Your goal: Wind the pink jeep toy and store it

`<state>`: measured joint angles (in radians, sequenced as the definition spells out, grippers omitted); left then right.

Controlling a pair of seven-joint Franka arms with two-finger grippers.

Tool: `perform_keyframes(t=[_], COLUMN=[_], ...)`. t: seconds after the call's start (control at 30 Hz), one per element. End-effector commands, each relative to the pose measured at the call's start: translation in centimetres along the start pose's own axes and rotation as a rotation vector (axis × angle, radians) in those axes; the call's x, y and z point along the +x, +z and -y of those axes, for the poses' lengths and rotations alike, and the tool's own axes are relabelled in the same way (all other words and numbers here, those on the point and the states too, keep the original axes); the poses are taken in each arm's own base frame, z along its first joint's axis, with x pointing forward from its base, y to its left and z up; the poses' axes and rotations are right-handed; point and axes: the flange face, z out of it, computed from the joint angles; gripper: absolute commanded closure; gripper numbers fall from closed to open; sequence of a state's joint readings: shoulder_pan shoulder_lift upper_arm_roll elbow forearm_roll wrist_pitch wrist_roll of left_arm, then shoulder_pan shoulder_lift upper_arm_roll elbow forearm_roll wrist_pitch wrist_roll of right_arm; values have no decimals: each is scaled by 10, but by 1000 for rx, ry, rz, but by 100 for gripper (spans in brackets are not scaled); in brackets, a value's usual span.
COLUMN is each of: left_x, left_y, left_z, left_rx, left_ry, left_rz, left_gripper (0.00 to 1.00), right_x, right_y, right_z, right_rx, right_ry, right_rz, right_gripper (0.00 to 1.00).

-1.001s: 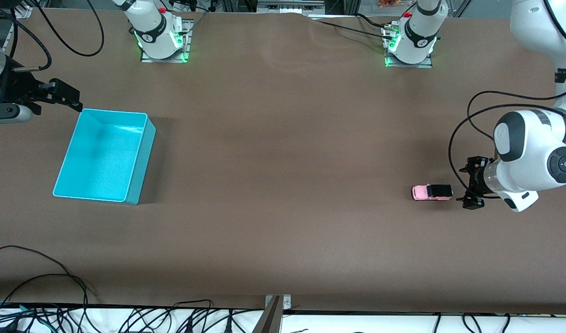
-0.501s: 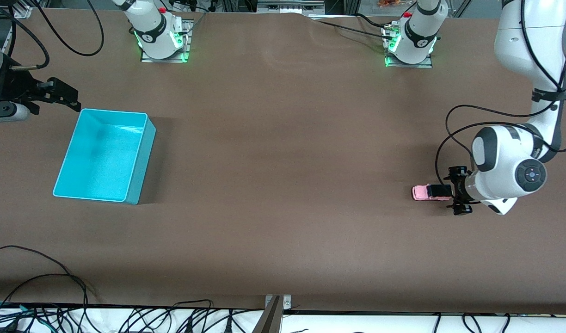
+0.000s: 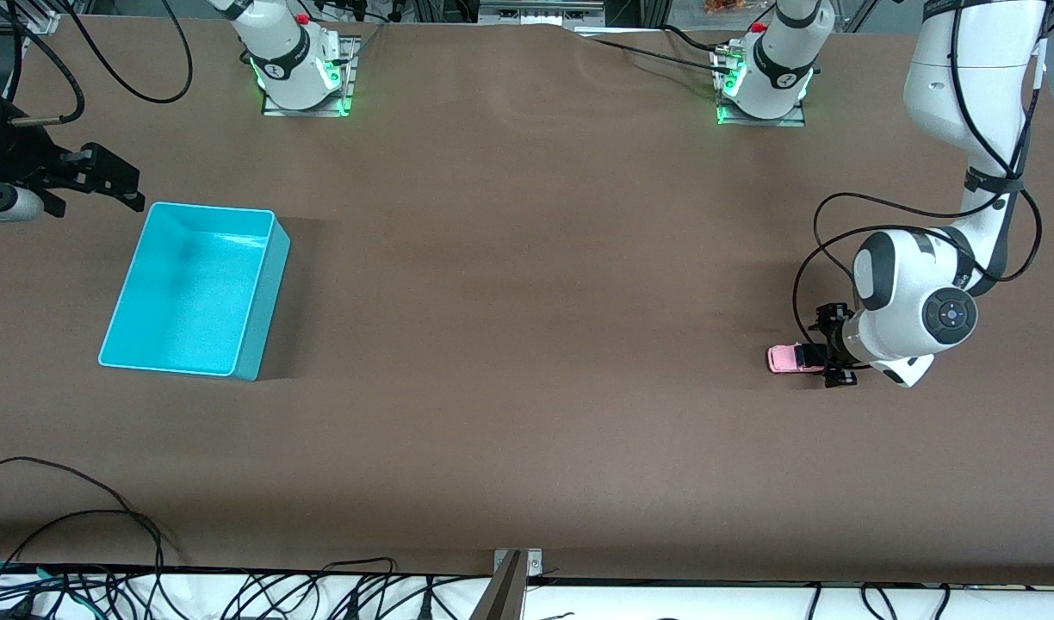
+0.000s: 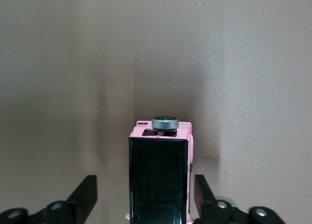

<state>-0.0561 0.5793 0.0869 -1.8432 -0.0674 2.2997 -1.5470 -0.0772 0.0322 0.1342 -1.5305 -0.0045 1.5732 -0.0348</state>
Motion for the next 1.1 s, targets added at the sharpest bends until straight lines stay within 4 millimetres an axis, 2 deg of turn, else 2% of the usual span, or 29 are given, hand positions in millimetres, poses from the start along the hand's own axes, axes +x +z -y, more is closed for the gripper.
perform_keyframes(t=[0.0, 0.13, 0.2, 0.27, 0.33, 0.43, 0.57, 0.77, 0.97, 1.07], left_x=[-2, -2, -3, -11, -17, -25, -53, -117, -158, -166], left_y=[-4, -8, -10, -17, -33, -41, -52, -38, -20, -12], left_z=[4, 2, 1, -1, -5, -3, 2, 17, 37, 46], left_rx=[-13, -19, -22, -34, -55, -51, -46, -16, 10, 10], left_ry=[-17, -17, -14, 3, 16, 28, 27, -1, -9, 8], left_rz=[12, 12, 11, 9, 2, 2, 2, -11, -26, -29], left_gripper=[57, 82, 88, 88, 88, 88, 88, 88, 88, 88], right_x=[4, 2, -1, -1, -1, -1, 0, -1, 0, 1], right_y=[1, 0, -4, -6, -7, -7, -8, -8, -4, -4], right_z=[-3, -3, -6, -6, -5, -5, -11, -16, -17, -18], right_rx=[4, -1, -31, -62, -74, -76, -81, -104, -118, -130], right_ry=[7, -5, -8, -14, -14, -9, 3, 9, 9, 7], right_rz=[-8, -3, -5, -5, -7, -8, -17, -11, 0, -6], right_gripper=[0, 0, 0, 0, 0, 0, 0, 0, 0, 0])
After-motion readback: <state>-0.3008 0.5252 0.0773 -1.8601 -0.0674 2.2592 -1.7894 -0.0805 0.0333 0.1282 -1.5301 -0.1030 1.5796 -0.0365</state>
